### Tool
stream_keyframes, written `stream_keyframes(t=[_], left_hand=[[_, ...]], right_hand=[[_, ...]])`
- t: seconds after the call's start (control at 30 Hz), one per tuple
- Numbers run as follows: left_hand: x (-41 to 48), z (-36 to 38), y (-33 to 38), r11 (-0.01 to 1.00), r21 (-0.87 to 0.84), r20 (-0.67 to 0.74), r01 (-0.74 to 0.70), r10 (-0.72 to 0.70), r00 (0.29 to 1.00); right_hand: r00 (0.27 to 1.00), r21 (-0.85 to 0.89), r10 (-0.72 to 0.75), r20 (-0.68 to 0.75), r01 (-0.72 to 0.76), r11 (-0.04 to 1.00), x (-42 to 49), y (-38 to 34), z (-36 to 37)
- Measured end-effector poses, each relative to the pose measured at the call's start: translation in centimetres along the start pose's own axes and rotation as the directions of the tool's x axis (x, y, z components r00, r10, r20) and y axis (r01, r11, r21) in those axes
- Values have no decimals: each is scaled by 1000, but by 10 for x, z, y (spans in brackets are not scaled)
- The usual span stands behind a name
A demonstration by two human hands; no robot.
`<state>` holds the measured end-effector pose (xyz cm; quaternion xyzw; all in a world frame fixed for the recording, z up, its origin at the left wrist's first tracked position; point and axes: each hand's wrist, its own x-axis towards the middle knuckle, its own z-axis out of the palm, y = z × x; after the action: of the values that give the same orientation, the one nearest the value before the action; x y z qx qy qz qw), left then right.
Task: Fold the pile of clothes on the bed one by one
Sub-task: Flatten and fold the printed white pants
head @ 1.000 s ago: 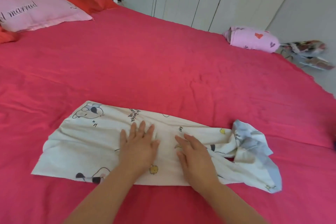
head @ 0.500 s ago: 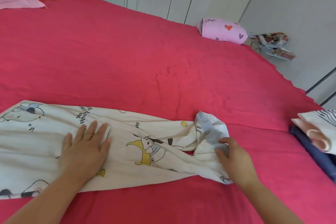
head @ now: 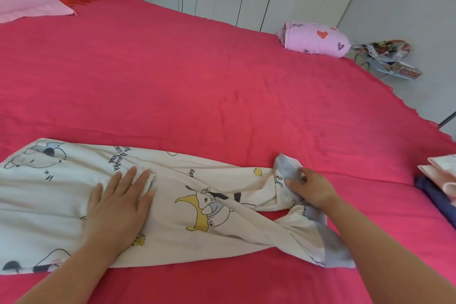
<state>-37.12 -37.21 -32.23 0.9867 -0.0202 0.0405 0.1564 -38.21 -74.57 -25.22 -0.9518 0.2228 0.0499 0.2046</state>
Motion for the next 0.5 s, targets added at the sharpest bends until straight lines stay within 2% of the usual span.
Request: stream_keyframes(t=[0.1,0.17,0.23,0.27,0.3,0.37,0.43,0.5], left_hand=[[1,0,-1,1000,-2,-4,-2,2,1000],[1,-1,-1,1000,-3,-4,0,0,1000],[0,-1,-1,1000,4,2,-3,3,1000],[1,0,-1,1000,10,3,-5,5,1000],[1,0,-1,1000,17,3,-7,7,1000],[2,1,-3,1000,19,-1,-7,7,1000],[2,1,-3,1000,10,-6,-13,13,1000],[1,1,-4,1000,-5,-21,-17,17,1000]], right_hand=[[998,63,-66,-4,66,996,5,12,-9],[994,228,-82,-75,97,969,1,24,-26],[985,457,-74,-153,137,879,-13,40,-44],[987,498,-73,-146,137,856,-23,49,-50],[992,483,-78,-102,118,868,-33,59,-52],[995,375,-47,90,10,927,-53,74,-42],[965,309,2,262,-85,947,-64,83,-33],[931,322,24,363,-150,935,-63,81,-39]])
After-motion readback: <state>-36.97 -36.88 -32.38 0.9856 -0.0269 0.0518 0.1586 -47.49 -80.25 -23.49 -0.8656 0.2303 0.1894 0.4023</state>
